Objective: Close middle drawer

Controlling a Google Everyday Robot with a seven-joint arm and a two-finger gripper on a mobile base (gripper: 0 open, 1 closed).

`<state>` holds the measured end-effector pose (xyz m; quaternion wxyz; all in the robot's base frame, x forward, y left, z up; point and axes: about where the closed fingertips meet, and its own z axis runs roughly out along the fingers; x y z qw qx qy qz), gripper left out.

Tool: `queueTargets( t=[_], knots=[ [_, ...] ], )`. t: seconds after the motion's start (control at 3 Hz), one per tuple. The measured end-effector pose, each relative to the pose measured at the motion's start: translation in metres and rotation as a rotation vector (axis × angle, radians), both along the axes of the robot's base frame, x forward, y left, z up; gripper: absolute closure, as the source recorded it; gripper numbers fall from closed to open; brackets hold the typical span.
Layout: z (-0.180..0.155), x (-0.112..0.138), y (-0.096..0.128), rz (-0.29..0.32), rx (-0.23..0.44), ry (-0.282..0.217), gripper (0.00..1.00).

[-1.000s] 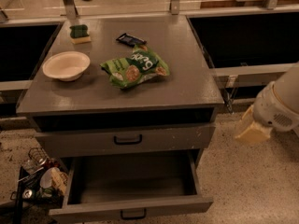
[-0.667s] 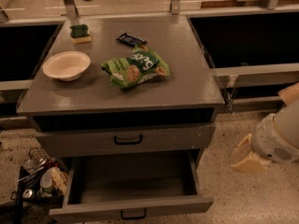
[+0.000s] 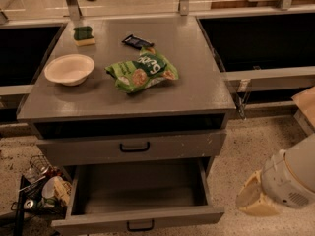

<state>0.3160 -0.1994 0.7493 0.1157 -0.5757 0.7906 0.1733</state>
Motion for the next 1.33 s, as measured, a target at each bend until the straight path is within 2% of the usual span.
queueTargets(
  t=[0.33, 0.67, 1.0, 1.33],
  knots=[
    [-0.007, -0.041, 0.005, 0.074, 0.001, 0.039, 1.00],
    [-0.007, -0.041, 0.005, 0.074, 0.001, 0.040, 1.00],
    [-0.029, -0.038, 0.007, 0.063, 0.038, 0.087, 1.00],
    [-0.098, -0.025, 0.003, 0.012, 0.052, 0.170, 1.00]
  ],
)
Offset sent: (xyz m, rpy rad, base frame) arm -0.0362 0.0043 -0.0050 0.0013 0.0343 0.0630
